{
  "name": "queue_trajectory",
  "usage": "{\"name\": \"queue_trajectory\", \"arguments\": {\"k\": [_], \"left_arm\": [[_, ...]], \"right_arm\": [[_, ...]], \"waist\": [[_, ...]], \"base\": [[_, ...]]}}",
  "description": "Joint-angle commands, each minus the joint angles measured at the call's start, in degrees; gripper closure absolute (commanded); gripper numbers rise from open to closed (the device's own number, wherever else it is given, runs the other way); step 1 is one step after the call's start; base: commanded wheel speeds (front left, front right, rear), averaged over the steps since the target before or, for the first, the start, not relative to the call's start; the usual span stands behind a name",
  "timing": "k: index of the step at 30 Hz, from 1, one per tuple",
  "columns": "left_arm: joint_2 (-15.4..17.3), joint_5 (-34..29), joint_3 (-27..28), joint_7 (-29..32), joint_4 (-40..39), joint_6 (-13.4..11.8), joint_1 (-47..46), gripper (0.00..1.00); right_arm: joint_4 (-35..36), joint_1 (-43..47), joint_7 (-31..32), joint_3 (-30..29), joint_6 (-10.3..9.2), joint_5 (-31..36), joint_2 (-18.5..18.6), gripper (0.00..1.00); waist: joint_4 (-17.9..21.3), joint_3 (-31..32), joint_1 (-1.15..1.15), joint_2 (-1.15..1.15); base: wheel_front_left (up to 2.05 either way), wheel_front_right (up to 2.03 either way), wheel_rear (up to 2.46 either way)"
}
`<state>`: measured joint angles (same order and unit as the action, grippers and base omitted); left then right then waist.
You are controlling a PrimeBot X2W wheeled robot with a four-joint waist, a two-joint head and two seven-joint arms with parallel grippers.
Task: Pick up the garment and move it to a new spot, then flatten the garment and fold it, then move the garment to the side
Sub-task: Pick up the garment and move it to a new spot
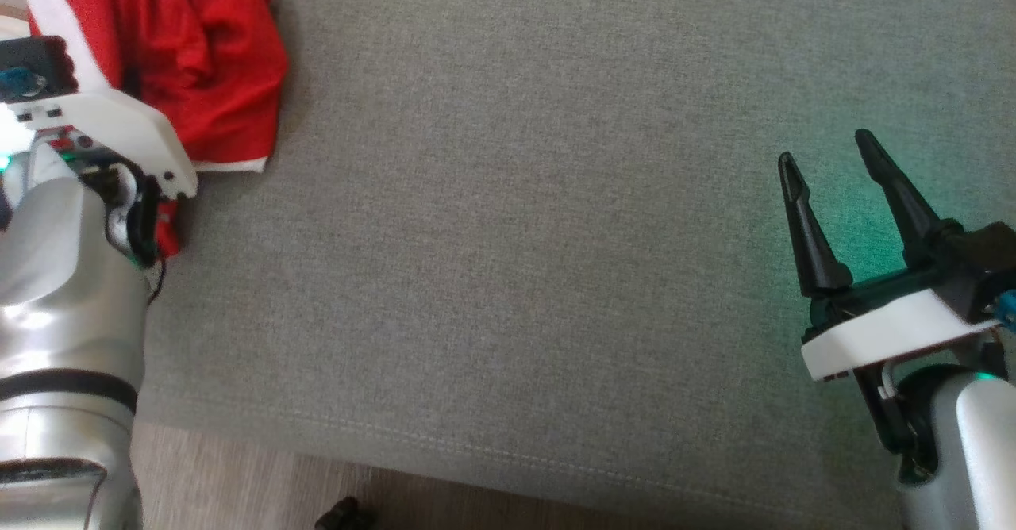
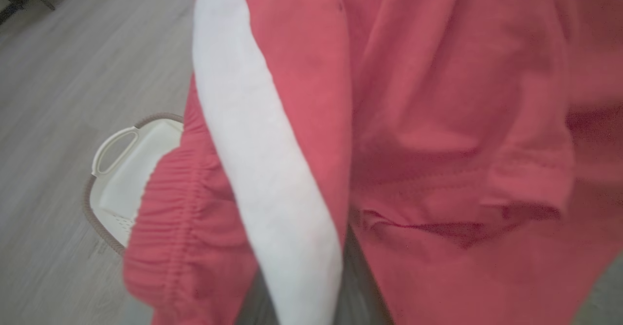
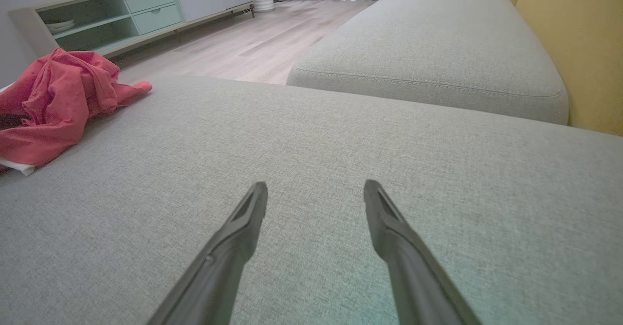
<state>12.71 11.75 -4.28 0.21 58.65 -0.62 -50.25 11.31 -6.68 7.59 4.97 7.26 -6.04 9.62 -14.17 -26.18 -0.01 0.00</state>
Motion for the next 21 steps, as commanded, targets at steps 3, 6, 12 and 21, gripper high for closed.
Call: {"name": "queue_trajectory", "arguments": {"k": [3,6,12,21], "left_arm": [[4.31,-0.38,1.37,-4.52,-0.87,-1.29,-2.62,1.00],[4.24,-0.19,1.65,-9.64,-1.58,-2.00,-2.88,1.00],[3.88,0.13,2.23,-14.63,-7.58,-3.04,-1.08,1.00],[3.20,-0.47,2.14,-15.19,-29.01,-4.24,9.02,1.00]], "right_arm": [[2.33,-1.61,0.20,1.23,0.23,-0.26,0.16,0.00],[1.92,-1.22,-0.06,0.91,0.23,-0.32,-0.18,0.00],[0.98,-0.38,-1.30,-0.13,0.23,-0.33,-1.68,0.00],[0.37,1.88,-3.07,-0.91,0.23,-0.42,-4.43,0.00]], "waist": [[-0.13,0.10,0.01,0.00],[-0.40,1.18,0.01,0.00],[-0.61,5.60,0.01,0.00],[1.06,13.69,0.01,0.00]], "base": [[0.00,0.00,0.00],[0.00,0.00,0.00],[0.00,0.00,0.00],[0.00,0.00,0.00]]}}
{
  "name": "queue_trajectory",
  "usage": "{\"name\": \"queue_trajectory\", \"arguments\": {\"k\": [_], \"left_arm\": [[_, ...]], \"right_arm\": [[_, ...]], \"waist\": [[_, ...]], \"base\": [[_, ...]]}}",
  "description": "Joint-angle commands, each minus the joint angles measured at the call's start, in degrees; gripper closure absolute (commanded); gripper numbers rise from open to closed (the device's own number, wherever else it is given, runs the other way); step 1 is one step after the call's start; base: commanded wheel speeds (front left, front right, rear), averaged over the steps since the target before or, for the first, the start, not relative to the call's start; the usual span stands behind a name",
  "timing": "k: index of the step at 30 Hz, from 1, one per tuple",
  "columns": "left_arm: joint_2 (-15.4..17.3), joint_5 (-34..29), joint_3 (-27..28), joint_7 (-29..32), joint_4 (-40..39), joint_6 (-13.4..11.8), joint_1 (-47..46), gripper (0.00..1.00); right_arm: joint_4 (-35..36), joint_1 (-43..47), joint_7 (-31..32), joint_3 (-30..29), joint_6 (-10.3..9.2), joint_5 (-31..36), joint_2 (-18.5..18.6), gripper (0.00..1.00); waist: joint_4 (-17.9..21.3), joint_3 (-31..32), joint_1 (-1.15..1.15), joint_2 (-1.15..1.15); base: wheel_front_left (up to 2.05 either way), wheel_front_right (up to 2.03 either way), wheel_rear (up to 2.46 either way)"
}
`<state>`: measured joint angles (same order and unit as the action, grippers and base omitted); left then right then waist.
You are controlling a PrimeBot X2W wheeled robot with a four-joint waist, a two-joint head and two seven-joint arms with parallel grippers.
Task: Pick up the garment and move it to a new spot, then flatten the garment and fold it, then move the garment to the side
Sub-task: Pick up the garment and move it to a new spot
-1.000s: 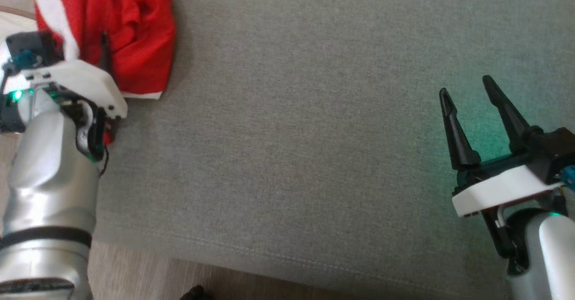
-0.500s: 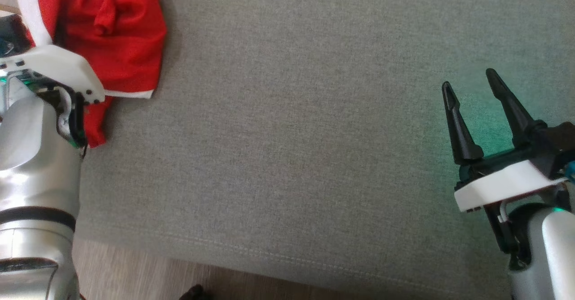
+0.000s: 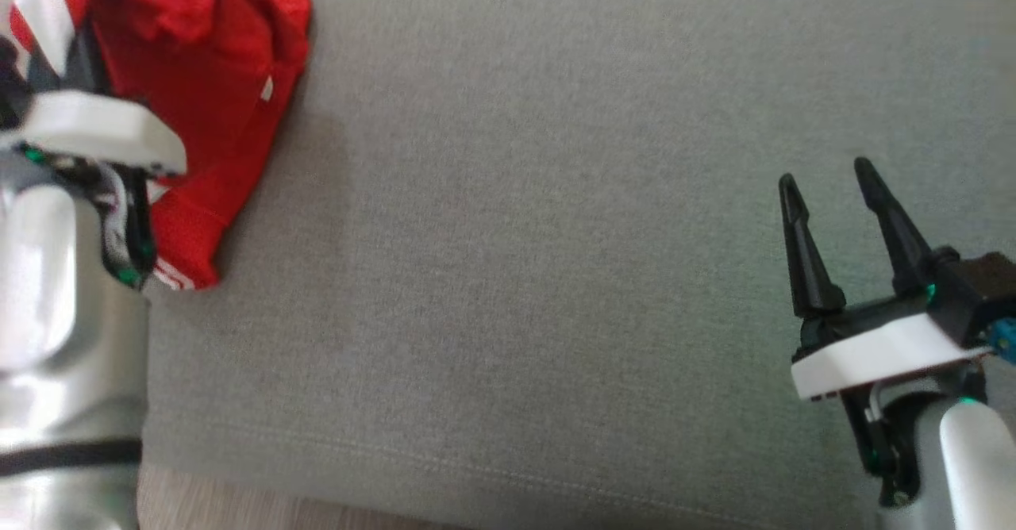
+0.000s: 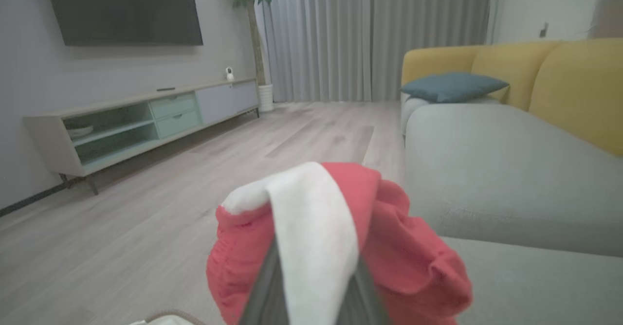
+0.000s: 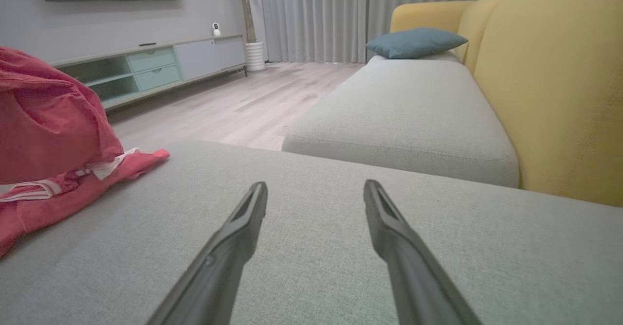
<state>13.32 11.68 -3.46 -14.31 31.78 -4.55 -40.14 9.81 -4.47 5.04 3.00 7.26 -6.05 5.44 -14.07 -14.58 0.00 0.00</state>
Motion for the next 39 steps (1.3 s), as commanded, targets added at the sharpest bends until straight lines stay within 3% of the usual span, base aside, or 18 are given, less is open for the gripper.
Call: {"name": "queue_trajectory", "arguments": {"k": [1,8,12,13,21,30,31,33,39], "left_arm": [[2.35,-0.48,1.03,-0.60,-4.84,-0.46,0.65,1.00],[-1.48,-1.07,-4.44,5.21,-23.65,-0.93,13.87,1.00],[-4.70,-1.20,-9.70,8.09,-29.07,-0.21,19.26,1.00],[-4.70,-1.20,-9.70,8.09,-29.07,-0.21,19.26,1.00],[-9.46,0.23,-20.11,9.51,-21.93,2.77,18.24,1.00],[-10.41,6.79,-28.27,7.40,-9.84,2.15,12.42,1.00],[-10.41,7.73,-29.47,7.02,-8.96,1.83,11.77,0.83],[-10.42,8.90,-31.93,5.76,-7.68,1.25,10.39,0.00],[-10.43,9.56,-37.33,1.98,-6.78,-0.15,7.53,0.00]], "right_arm": [[1.82,0.05,-0.68,1.06,0.23,-0.45,-0.54,0.00],[2.88,3.10,-1.19,-0.13,0.23,-0.87,-2.03,0.00],[3.58,3.88,-1.05,-0.29,0.23,-1.14,-2.37,0.00],[3.58,3.88,-1.05,-0.29,0.23,-1.14,-2.37,0.00],[3.40,1.94,-2.01,1.68,0.23,-2.58,-2.54,0.00],[1.84,1.35,-3.66,1.57,0.23,-4.56,-2.56,0.00],[1.67,1.29,-3.85,1.60,0.23,-4.73,-2.56,0.00],[1.32,1.18,-4.20,1.58,0.23,-4.91,-2.56,0.00],[0.45,1.36,-4.72,0.98,0.23,-4.80,-2.56,0.00]], "waist": [[1.41,3.02,0.00,0.00],[5.62,6.75,0.00,0.00],[9.40,6.74,0.00,0.00],[9.40,6.74,0.00,0.00],[21.36,4.02,0.00,0.00],[28.72,0.79,0.00,0.00],[29.05,0.54,0.00,0.00],[29.40,0.21,0.00,0.00],[28.12,1.14,0.00,0.00]], "base": [[0.00,0.00,0.00],[0.00,0.00,0.00],[0.00,0.00,0.00],[0.00,0.00,0.00],[0.00,0.00,0.00],[0.00,0.00,0.00],[0.00,0.00,0.00],[0.00,0.00,0.00],[0.00,0.00,0.00]]}}
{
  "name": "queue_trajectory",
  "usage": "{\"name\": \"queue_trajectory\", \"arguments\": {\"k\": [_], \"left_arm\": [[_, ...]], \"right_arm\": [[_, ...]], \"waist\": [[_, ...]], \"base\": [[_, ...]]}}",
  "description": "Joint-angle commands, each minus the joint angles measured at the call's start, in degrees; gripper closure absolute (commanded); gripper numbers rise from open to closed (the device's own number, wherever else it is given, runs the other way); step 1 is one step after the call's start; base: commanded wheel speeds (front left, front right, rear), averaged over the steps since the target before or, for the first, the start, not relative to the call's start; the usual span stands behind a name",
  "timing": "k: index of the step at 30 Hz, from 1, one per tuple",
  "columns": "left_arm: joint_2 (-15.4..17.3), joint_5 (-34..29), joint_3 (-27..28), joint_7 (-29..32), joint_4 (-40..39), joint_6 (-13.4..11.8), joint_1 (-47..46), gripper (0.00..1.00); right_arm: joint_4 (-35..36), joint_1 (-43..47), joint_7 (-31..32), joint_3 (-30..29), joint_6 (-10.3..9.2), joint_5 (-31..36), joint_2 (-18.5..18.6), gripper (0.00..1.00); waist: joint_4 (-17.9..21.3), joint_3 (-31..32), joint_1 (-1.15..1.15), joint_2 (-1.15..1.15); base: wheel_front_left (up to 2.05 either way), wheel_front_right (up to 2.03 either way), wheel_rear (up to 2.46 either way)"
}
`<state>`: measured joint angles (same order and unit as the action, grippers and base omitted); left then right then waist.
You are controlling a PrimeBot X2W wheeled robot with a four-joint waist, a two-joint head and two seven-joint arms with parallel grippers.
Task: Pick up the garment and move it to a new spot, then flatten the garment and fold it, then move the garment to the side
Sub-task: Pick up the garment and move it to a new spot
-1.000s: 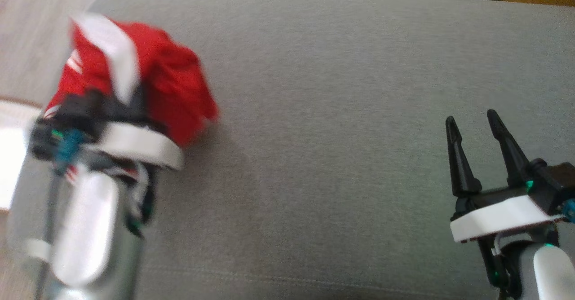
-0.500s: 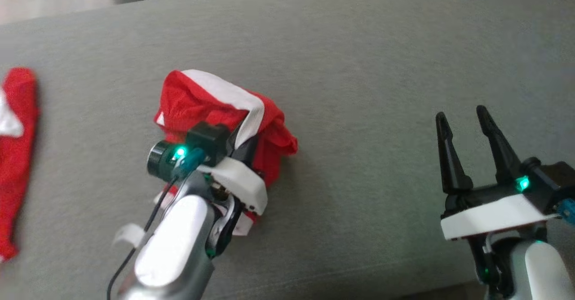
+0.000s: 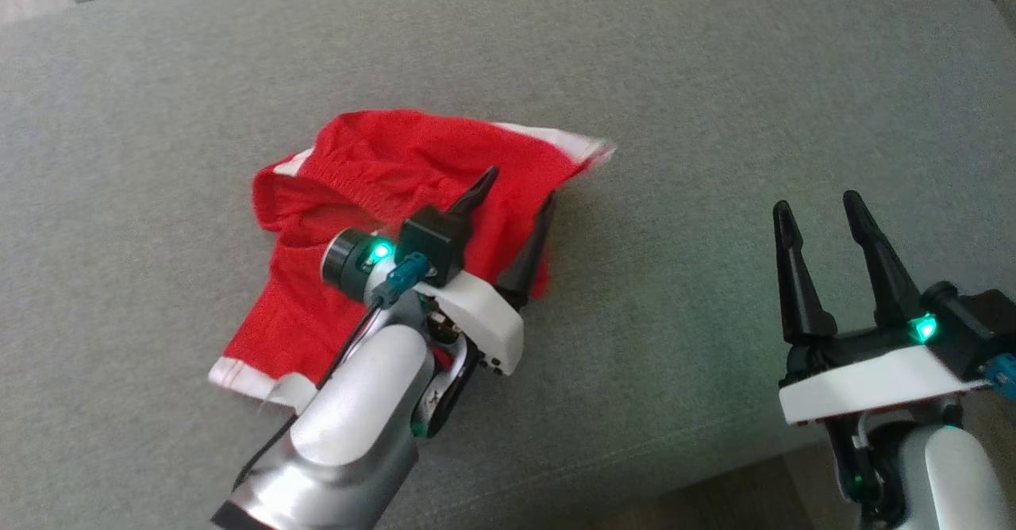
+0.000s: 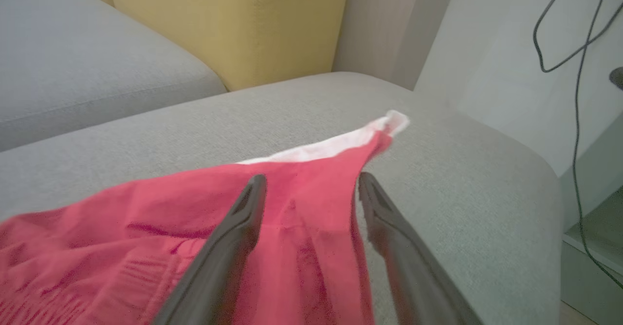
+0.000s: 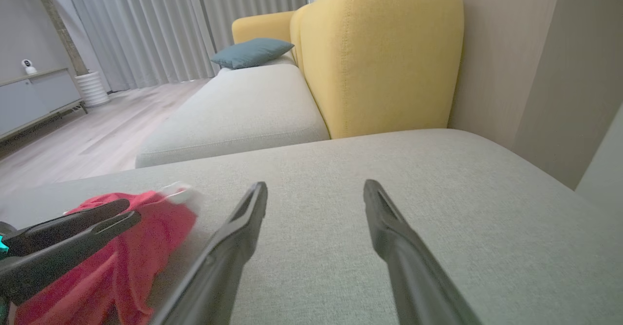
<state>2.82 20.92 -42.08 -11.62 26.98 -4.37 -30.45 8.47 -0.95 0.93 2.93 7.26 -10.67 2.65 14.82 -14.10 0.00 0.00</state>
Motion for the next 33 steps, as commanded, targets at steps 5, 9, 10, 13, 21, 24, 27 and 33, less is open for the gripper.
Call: {"name": "queue_trajectory", "arguments": {"k": [5,9,10,13,21,24,27,33], "left_arm": [[0.41,-1.26,0.76,-2.53,-4.52,-1.73,-2.41,0.00],[2.70,-2.20,2.95,-3.13,-7.88,-3.80,-1.05,0.00],[3.44,-2.16,3.77,-3.19,-8.48,-4.35,-0.43,0.00],[6.05,-2.10,6.68,-3.30,-9.84,-6.30,1.50,0.00],[10.94,-2.05,14.69,-3.36,-14.09,-10.24,7.96,0.00],[12.47,-1.86,18.03,-3.37,-15.92,-10.97,11.25,0.00],[13.55,-1.36,20.94,-3.37,-17.72,-10.79,14.31,0.00],[15.43,-0.89,24.76,-3.37,-20.13,-8.74,19.06,0.00]], "right_arm": [[1.43,-1.76,-0.56,0.89,0.23,0.34,0.23,0.00],[1.22,-1.15,-0.33,0.45,0.23,0.84,0.23,0.00],[1.21,-0.98,-0.23,0.37,0.23,0.95,0.23,0.00],[1.30,-0.57,0.08,0.12,0.23,1.27,0.23,0.00],[1.28,0.50,0.92,-0.83,0.23,2.00,0.23,0.00],[1.09,0.91,1.30,-0.99,0.23,2.59,0.23,0.00],[0.91,1.56,1.63,-1.11,0.23,2.92,0.23,0.00],[0.69,3.07,2.19,-1.39,0.23,3.07,0.23,0.00]], "waist": [[-3.78,2.68,0.00,0.00],[-6.76,4.44,0.00,0.00],[-7.46,4.83,0.00,0.00],[-9.34,5.66,0.00,0.00],[-12.82,7.57,0.00,0.00],[-13.74,8.38,0.00,0.00],[-14.51,9.19,0.00,0.00],[-15.43,10.63,0.00,0.00]], "base": [[0.00,0.00,0.00],[0.00,0.00,0.00],[0.00,0.00,0.00],[0.00,0.00,0.00],[0.00,0.00,0.00],[0.00,0.00,0.00],[0.00,0.00,0.00],[0.00,0.00,0.00]]}}
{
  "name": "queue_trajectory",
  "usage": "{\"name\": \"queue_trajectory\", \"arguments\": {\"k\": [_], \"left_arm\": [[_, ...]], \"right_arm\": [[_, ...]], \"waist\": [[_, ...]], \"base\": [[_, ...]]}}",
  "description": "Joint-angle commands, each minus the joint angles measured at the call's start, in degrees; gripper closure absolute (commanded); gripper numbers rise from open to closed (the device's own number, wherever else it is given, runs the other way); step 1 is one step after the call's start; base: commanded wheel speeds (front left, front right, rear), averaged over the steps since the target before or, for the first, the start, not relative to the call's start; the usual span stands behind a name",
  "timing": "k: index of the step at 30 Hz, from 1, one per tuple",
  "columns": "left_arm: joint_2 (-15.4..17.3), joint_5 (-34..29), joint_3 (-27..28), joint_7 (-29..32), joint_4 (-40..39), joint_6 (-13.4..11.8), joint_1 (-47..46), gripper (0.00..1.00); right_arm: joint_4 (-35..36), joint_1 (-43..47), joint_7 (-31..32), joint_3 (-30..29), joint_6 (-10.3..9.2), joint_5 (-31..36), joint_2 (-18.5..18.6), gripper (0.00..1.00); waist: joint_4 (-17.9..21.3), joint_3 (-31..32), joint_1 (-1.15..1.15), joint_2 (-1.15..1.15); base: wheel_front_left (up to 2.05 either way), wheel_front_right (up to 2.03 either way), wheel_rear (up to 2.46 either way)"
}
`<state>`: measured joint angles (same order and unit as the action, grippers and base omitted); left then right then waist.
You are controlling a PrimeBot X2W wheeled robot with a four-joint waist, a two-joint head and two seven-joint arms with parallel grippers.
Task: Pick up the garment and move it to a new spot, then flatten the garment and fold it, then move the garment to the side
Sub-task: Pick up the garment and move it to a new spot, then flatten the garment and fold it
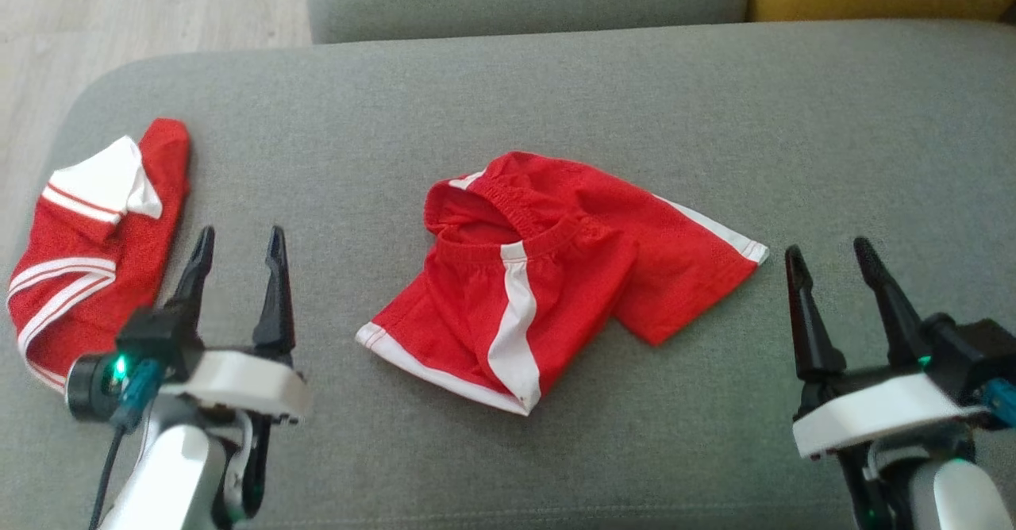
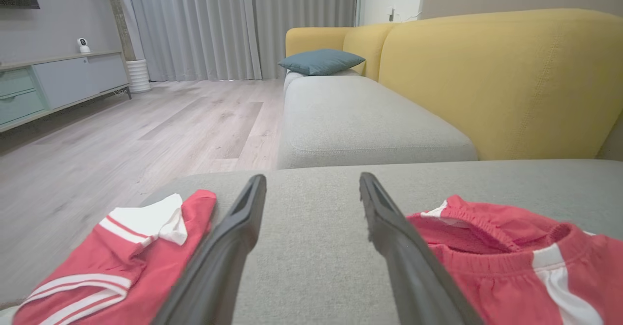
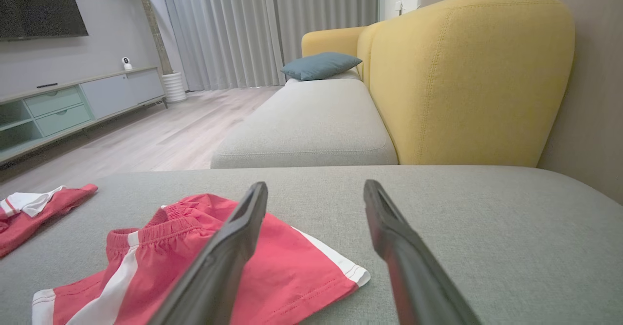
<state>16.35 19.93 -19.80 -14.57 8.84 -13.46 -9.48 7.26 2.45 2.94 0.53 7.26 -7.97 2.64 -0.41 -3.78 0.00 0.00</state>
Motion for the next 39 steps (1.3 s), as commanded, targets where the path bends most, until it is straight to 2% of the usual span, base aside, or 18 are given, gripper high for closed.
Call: {"name": "queue_trajectory", "arguments": {"k": [1,7,20,39], "left_arm": [[2.20,-0.04,2.49,-0.42,-2.08,0.84,-1.39,0.00],[3.00,-0.39,2.03,-0.42,-2.73,2.14,1.44,0.00],[3.95,-0.47,0.79,1.48,-4.85,1.30,4.95,0.00],[4.32,-0.36,0.05,2.09,-4.87,0.31,5.17,0.00]], "right_arm": [[1.86,-0.09,0.28,0.97,0.23,0.40,0.24,0.00],[1.83,1.24,0.83,1.08,0.23,0.47,0.24,0.00],[2.57,3.63,1.64,0.93,0.23,0.16,0.24,0.00],[2.44,3.48,1.82,1.10,0.23,-0.09,0.24,0.00]], "waist": [[-0.27,0.52,0.00,0.00],[-0.12,1.65,0.00,0.00],[0.08,3.45,0.00,0.00],[-0.04,3.41,0.00,0.00]], "base": [[0.00,0.00,0.00],[0.00,0.00,0.00],[0.00,0.00,0.00],[0.00,0.00,0.00]]}}
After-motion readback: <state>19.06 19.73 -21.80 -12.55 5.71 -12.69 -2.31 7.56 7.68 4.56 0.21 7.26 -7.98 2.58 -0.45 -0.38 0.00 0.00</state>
